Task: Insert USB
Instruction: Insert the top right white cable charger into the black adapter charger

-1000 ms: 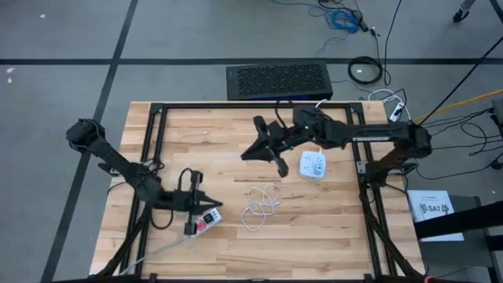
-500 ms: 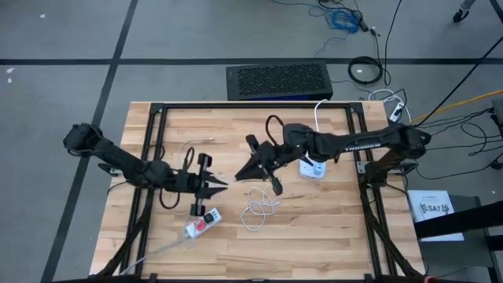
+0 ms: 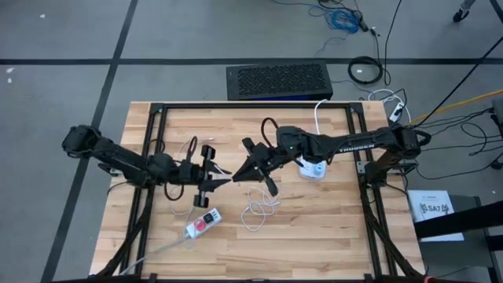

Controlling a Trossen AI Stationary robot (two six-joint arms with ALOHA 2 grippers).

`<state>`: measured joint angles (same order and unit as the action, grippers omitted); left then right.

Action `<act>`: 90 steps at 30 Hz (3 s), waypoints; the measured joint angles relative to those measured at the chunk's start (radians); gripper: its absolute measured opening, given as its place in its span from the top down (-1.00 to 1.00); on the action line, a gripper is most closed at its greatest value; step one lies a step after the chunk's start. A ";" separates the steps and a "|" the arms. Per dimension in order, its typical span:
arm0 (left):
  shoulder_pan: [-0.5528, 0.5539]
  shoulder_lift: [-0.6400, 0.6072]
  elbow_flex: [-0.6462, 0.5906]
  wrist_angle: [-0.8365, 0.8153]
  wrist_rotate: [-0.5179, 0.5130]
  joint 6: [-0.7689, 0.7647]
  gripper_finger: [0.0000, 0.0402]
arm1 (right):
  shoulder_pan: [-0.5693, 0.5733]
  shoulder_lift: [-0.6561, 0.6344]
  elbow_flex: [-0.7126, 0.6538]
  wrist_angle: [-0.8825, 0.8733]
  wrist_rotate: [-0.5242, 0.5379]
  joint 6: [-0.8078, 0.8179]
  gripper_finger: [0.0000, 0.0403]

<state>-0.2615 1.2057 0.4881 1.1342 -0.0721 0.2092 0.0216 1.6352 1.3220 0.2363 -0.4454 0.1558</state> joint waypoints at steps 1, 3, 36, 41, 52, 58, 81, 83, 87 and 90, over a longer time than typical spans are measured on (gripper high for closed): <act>0.008 0.000 0.000 -0.001 0.001 -0.014 0.53 | 0.000 0.000 0.000 -0.001 0.000 0.000 1.00; 0.022 0.000 0.000 -0.005 0.013 -0.036 0.53 | 0.000 0.000 0.000 0.000 0.000 0.000 1.00; 0.020 0.005 0.115 -0.217 -0.094 0.031 0.97 | -0.049 -0.010 0.002 -0.119 0.029 -0.033 1.00; -0.007 0.003 0.115 -0.249 -0.283 0.082 0.98 | -0.075 -0.040 0.001 -0.231 0.074 -0.085 0.94; -0.053 -0.005 0.115 -0.260 -0.560 0.087 0.99 | -0.063 -0.072 0.000 -0.404 0.415 -0.125 0.50; -0.056 -0.005 0.115 -0.262 -0.596 0.087 0.99 | 0.055 -0.001 -0.001 -0.252 0.707 -0.124 0.30; -0.053 -0.004 0.115 -0.297 -0.626 0.087 0.99 | 0.155 0.140 0.000 0.078 1.053 -0.120 0.71; -0.052 -0.004 0.115 -0.308 -0.632 0.087 0.99 | 0.155 0.141 0.000 0.076 1.055 -0.127 0.90; -0.053 -0.004 0.115 -0.327 -0.654 0.087 0.99 | 0.155 0.142 0.000 0.069 1.037 -0.137 0.95; -0.054 -0.004 0.115 -0.332 -0.657 0.090 0.94 | 0.149 0.142 0.000 0.065 0.963 -0.137 0.98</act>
<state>-0.3158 1.2018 0.6033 0.8025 -0.7293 0.2987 0.1709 1.7767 1.3220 0.3014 0.5174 0.0191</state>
